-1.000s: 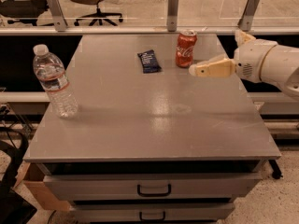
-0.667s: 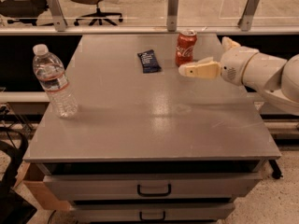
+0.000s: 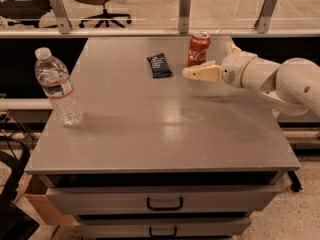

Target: Move coke can near water bottle

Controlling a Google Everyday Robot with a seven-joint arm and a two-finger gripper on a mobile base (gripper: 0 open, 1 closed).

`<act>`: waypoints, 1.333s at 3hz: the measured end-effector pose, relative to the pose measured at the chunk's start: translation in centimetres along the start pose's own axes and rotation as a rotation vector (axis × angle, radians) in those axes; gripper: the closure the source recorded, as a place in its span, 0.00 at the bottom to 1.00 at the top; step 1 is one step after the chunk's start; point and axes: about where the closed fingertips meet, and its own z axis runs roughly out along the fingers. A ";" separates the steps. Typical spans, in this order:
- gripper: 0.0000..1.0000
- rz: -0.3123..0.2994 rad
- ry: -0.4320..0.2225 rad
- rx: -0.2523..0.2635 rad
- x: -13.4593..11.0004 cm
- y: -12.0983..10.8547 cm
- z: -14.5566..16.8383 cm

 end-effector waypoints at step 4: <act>0.00 0.016 -0.115 0.054 -2.3 -4.0 4.0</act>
Offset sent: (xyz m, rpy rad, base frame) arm 0.0475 -0.0266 0.0144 0.0034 -0.0975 -0.0673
